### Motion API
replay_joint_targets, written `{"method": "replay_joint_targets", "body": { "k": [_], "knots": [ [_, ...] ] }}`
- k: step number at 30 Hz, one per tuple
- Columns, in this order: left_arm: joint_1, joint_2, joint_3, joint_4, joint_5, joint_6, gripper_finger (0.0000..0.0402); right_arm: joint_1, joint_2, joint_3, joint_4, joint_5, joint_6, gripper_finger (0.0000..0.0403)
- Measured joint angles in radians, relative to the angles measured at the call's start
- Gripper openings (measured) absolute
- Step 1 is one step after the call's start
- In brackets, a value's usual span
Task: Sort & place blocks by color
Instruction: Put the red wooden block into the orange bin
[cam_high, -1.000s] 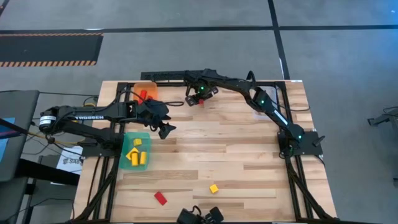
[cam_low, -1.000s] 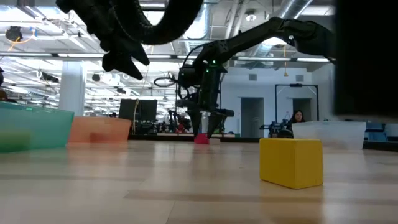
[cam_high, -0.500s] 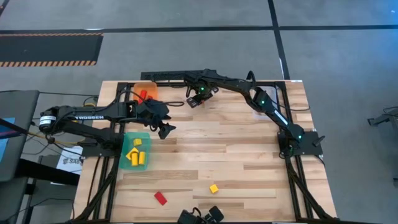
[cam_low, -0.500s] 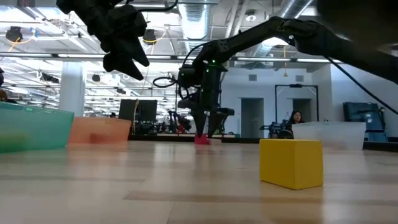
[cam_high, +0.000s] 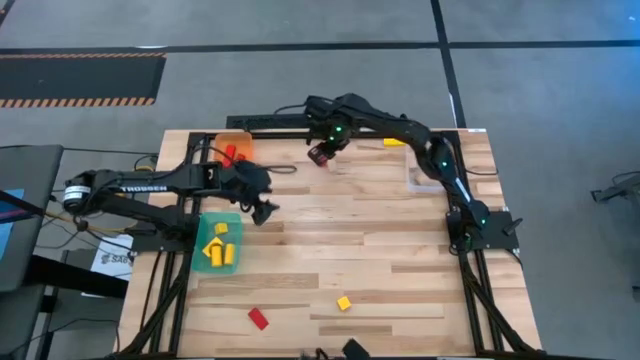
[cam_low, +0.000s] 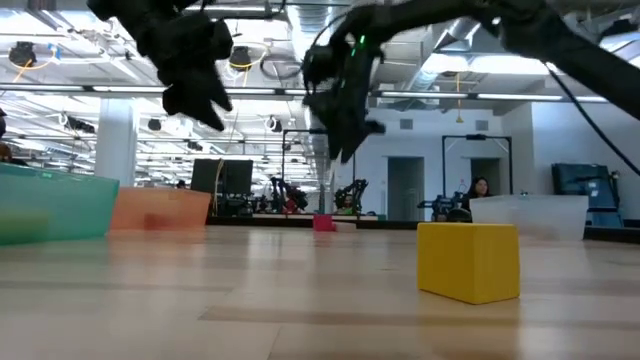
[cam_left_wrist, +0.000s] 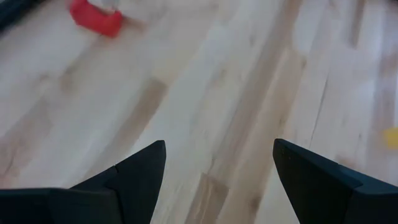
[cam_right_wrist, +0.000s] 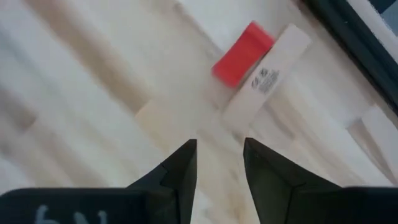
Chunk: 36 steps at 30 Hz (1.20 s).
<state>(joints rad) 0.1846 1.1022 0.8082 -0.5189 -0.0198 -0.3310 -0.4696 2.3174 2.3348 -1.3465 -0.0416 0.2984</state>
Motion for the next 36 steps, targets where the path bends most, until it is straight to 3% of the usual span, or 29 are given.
{"method": "replay_joint_targets", "body": {
  "k": [6,9,14,18,25,32,36],
  "knots": [
    [-0.137,0.053,0.0,-0.214,0.301,0.295,0.0283,0.055,-0.135,0.0,-0.111,0.004,-0.061,0.0155],
    [-0.286,0.082,0.0,-0.268,0.346,0.408,0.0283,0.095,-0.177,0.001,-0.145,0.007,-0.061,0.0153],
    [-0.559,0.127,0.0,-0.247,0.308,0.536,0.0283,0.181,-0.215,0.001,-0.18,0.027,-0.056,0.0156],
    [-0.714,0.181,0.0,-0.134,0.242,0.56,0.0283,0.243,-0.211,0.0,-0.187,0.041,-0.056,0.016],
    [-0.814,0.304,-0.014,0.071,0.216,0.549,0.0283,0.307,-0.202,-0.001,-0.164,0.044,-0.061,0.016],
    [-0.887,0.463,-0.019,0.327,0.146,0.457,0.0283,0.318,-0.207,-0.001,-0.201,0.044,-0.102,0.0158],
    [-0.91,0.562,-0.019,0.374,0.115,0.365,0.0283,0.32,-0.207,-0.001,-0.214,0.044,-0.145,0.016]
  ]
}}
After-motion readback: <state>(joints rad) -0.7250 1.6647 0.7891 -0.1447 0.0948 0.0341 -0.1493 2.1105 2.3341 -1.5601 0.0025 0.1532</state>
